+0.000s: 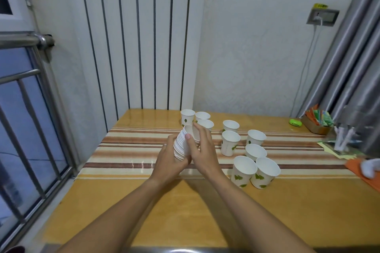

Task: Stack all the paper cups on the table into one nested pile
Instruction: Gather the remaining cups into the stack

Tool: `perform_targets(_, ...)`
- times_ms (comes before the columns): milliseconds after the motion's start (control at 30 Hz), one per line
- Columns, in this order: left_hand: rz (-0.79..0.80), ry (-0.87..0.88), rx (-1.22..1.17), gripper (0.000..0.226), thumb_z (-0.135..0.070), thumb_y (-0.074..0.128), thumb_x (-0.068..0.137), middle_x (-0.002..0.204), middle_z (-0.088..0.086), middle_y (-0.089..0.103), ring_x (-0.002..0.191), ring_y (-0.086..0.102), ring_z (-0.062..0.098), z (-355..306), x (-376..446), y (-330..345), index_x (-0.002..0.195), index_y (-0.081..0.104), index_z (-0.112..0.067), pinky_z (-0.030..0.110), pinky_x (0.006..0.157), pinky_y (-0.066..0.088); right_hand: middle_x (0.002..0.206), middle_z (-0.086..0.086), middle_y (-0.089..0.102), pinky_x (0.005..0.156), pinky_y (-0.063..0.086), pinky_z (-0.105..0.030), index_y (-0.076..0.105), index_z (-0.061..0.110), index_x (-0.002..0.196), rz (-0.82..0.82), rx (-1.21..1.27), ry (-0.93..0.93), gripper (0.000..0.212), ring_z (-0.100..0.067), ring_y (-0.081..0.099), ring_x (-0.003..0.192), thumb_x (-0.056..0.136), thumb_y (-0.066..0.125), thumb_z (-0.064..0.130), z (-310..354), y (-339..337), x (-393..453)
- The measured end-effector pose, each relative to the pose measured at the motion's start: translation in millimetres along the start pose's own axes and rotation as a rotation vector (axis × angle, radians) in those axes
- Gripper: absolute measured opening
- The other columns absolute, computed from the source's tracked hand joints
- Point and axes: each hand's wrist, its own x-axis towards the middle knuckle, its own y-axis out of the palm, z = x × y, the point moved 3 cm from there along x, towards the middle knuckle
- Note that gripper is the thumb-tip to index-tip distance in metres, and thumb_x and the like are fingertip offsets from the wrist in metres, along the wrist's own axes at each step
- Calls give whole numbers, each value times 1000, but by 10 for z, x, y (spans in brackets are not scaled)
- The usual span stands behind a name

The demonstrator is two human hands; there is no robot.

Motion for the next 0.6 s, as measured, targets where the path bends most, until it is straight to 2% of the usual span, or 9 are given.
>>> perform_targets(67, 5, -3, -35, 54, -41, 81, 87, 114, -15, 73, 100, 69, -3, -89, -106, 45, 131, 51, -34, 22, 77, 55, 141, 10, 49, 105, 31, -9, 49, 23, 149, -38, 11, 9, 53, 14, 42, 127, 102, 47, 48, 41, -106, -112)
perform_targets(133, -11, -1, -63, 56, -50, 82, 83, 116, -16, 71, 103, 68, -3, -172, -210, 96, 125, 50, -31, 21, 76, 52, 138, 13, 48, 102, 29, -4, 48, 26, 148, -82, 11, 19, 52, 11, 42, 126, 103, 43, 51, 52, -212, -238)
perform_targets(200, -24, 9, -59, 66, -62, 79, 76, 120, -15, 68, 110, 67, 7, -214, -305, 163, 122, 45, -30, 29, 80, 51, 136, 14, 50, 105, 35, -16, 49, 27, 145, -140, -3, 38, 53, -2, 45, 129, 103, 39, 56, 20, -319, -366)
perform_targets(300, -4, 20, -65, 78, -66, 82, 70, 123, -17, 63, 117, 63, 16, -250, -450, 279, 126, 41, -31, 36, 87, 51, 128, 6, 55, 104, 45, -37, 54, 21, 137, -266, -82, 54, 53, -12, 52, 121, 101, 37, 57, -60, -506, -541)
perform_targets(400, 15, 43, -70, 82, -65, 85, 70, 125, -20, 60, 120, 61, 16, -324, -538, 338, 130, 40, -32, 35, 89, 48, 124, 0, 58, 99, 44, -38, 56, 18, 129, -391, -269, 51, 48, -20, 53, 119, 98, 42, 51, -114, -728, -664)
perform_targets(467, 20, 43, -57, 76, -48, 91, 78, 130, -13, 59, 123, 59, 19, -341, -537, 374, 131, 38, -33, 35, 90, 46, 125, -1, 58, 98, 38, -38, 58, 18, 127, -442, -397, 74, 49, -23, 50, 121, 95, 42, 52, -144, -852, -707)
perform_targets(533, 23, 53, -41, 71, -36, 91, 84, 133, -10, 59, 125, 59, 20, -342, -518, 401, 132, 37, -33, 36, 91, 46, 129, -4, 59, 103, 36, -43, 59, 16, 127, -457, -486, 114, 50, -28, 50, 125, 94, 44, 51, -207, -937, -712)
perform_targets(600, 31, 65, -25, 69, -37, 89, 86, 137, -8, 60, 126, 59, 22, -327, -493, 427, 132, 38, -32, 37, 92, 48, 137, -7, 56, 111, 30, -48, 60, 16, 131, -393, -610, 187, 54, -31, 48, 133, 92, 47, 51, -330, -975, -690)
